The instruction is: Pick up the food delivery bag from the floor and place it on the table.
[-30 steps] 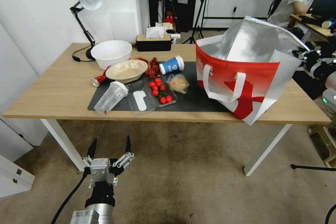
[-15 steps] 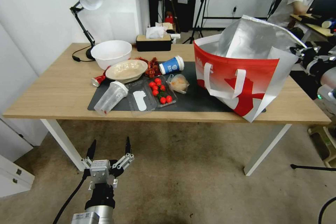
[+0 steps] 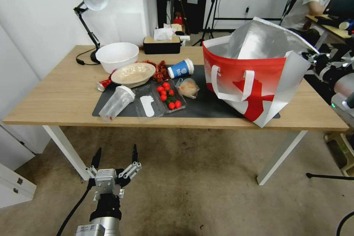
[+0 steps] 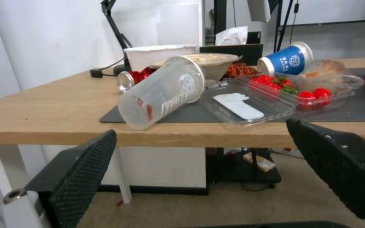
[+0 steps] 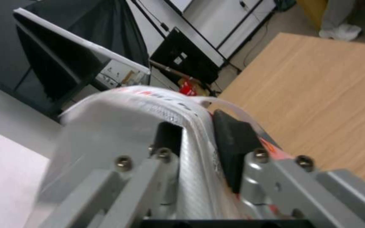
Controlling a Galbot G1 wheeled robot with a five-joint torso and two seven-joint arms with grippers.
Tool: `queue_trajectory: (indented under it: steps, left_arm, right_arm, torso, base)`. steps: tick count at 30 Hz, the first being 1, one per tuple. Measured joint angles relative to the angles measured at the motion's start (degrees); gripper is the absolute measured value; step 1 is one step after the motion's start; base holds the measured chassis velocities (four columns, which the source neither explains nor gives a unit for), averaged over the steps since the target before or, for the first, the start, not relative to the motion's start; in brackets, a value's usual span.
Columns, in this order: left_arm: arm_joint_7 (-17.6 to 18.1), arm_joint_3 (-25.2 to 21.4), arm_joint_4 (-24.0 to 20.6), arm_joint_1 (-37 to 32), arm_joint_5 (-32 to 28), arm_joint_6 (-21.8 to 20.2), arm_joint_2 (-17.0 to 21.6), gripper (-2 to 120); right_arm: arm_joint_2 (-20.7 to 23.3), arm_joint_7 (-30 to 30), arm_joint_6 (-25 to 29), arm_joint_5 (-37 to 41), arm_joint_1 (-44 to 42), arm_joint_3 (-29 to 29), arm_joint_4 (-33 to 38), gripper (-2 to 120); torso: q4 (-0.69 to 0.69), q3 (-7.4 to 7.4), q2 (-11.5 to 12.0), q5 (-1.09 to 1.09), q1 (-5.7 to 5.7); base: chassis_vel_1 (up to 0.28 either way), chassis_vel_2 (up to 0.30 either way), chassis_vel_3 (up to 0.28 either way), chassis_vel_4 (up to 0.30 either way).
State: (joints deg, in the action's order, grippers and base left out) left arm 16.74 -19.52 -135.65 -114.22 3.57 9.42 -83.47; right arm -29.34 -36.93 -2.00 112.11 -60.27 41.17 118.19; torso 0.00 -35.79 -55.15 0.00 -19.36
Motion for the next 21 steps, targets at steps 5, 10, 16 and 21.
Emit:
queue_trajectory:
  steps: [5,10,16,21]
  left_arm:
    - [0.0,0.07,0.0,-0.24,0.11,0.07,-0.06,100]
    - [0.02,0.07,0.08,-0.44,0.16,0.36,-0.03,100]
    - [0.18,0.08,0.35,-0.63,0.33,0.85,-0.1,100]
    - [0.24,0.09,0.36,-0.76,0.34,0.94,-0.09,100]
  right_arm:
    - [0.36,1.62,0.01,-3.03,0.02,-0.53,-0.13,37]
    - [0.51,3.25,0.0,-9.52,0.01,-2.12,-0.2,55]
    - [0.84,4.04,0.54,-16.7,0.82,-3.88,-0.55,80]
    - [1.0,5.07,1.17,-19.88,0.7,-4.04,-0.53,93]
  torso:
    - [0.0,0.0,0.0,0.0,0.0]
    - [0.0,0.0,0.0,0.0,0.0]
    - [0.0,0.0,0.0,0.0,0.0]
    - [0.0,0.0,0.0,0.0,0.0]
  base:
    - [0.0,0.0,0.0,0.0]
    - [0.0,0.0,0.0,0.0]
    - [0.0,0.0,0.0,0.0]
    - [0.0,0.0,0.0,0.0]
